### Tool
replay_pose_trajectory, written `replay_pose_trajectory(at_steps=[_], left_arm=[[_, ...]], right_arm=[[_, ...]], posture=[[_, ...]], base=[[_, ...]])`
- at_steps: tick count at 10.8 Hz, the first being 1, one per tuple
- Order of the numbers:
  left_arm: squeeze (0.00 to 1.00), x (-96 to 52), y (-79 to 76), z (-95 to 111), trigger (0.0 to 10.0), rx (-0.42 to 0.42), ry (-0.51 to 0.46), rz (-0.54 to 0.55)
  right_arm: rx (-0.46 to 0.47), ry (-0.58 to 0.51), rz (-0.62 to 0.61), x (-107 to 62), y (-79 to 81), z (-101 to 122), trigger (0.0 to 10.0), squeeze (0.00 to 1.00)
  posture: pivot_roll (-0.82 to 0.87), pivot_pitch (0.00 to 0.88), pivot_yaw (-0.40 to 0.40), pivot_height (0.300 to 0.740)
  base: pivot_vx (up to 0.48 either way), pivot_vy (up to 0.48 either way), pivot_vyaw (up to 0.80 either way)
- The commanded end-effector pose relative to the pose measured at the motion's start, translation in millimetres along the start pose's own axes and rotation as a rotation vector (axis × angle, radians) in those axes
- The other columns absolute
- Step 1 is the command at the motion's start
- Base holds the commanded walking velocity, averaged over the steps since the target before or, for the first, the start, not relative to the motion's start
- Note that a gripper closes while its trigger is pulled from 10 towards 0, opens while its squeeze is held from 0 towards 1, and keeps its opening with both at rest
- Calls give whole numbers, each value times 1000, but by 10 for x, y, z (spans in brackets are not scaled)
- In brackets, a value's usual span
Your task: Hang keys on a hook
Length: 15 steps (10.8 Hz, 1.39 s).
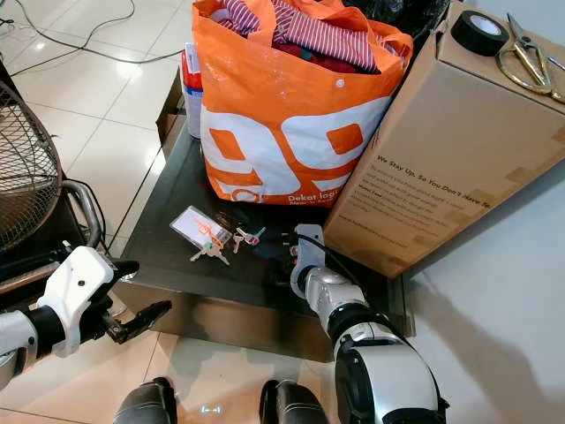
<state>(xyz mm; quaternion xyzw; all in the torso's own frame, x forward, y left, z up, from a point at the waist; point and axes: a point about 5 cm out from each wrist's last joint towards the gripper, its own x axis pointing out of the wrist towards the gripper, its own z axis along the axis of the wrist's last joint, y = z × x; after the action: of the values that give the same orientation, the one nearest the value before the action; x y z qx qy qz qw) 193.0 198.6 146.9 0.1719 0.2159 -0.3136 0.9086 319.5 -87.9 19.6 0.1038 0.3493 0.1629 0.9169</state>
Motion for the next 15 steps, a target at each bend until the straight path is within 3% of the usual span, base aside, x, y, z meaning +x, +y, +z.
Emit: replay_pose_trajectory(at_steps=[1,3,4,5,6,10,12,15], left_arm=[[82,11,-47,-4,10000,2,0,-26],[82,11,-53,0,10000,1,-2,-26],[78,14,-61,-1,10000,-1,-3,-26],[82,15,-66,-3,10000,-2,-2,-27],[82,17,-76,-4,10000,-5,-4,-26],[75,8,-72,-12,10000,-7,-2,-18],[82,14,-75,-12,10000,-7,-3,-18],[82,11,-78,-10,10000,-6,0,-21]], right_arm=[[40,44,42,1,26,-161,10000,0],[25,-32,38,3,27,-39,10000,0],[-64,-110,-16,-3,7,113,10000,0],[-115,-109,-17,1,27,124,10000,0],[-168,-120,-25,4,45,148,0,0],[-215,-192,-145,-28,-56,281,0,0],[-363,-161,-247,-43,-132,282,0,0],[-524,-122,-280,-27,-102,244,0,0]], posture=[[108,209,-170,740],[107,210,-173,740],[103,213,-173,740],[103,214,-174,740],[103,214,-176,740],[101,216,-182,740],[99,216,-181,740],[102,220,-178,740]], base=[[0,0,0],[0,0,0],[0,0,0],[0,0,0],[0,0,0],[0,0,0],[0,0,0],[0,0,0]])
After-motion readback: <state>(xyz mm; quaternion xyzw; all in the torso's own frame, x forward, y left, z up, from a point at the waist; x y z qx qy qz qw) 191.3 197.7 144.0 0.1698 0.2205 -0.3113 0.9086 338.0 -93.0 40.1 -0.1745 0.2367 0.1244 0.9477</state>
